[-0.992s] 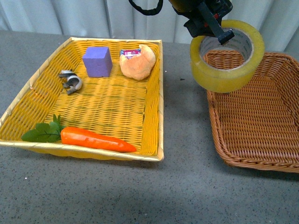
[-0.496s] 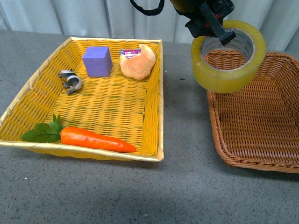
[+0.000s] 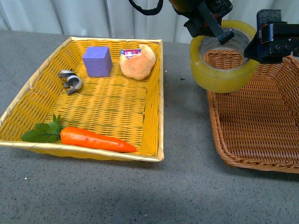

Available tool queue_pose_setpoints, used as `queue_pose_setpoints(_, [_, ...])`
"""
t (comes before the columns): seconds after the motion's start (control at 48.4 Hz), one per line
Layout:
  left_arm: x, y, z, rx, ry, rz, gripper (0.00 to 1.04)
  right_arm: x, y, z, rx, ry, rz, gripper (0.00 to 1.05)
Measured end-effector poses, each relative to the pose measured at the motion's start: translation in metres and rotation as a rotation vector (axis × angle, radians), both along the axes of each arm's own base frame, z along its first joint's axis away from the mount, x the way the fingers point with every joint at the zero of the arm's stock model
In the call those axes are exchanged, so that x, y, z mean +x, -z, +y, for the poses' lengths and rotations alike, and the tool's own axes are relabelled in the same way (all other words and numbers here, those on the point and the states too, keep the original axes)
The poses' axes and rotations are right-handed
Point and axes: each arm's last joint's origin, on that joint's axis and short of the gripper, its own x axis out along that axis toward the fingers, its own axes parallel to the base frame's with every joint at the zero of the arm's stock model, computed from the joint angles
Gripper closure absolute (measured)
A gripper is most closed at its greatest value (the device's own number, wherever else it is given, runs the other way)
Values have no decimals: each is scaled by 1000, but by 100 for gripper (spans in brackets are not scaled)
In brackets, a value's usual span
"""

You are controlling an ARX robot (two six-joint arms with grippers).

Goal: Move tape to another basket

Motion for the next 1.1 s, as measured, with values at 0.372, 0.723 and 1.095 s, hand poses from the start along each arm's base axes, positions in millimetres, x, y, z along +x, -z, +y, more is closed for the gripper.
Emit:
queue_pose_setpoints(0.372, [0, 0, 0, 0, 1, 0, 90, 8, 6, 2, 47, 53, -24, 22])
queue_pose_setpoints(0.723, [-1, 0, -2, -6, 3, 2, 90, 7, 6, 6, 108, 63, -10, 78])
queue_pose_setpoints(1.095, [0, -8, -13, -16, -79, -105, 69, 20, 9, -4, 107, 136, -6, 89])
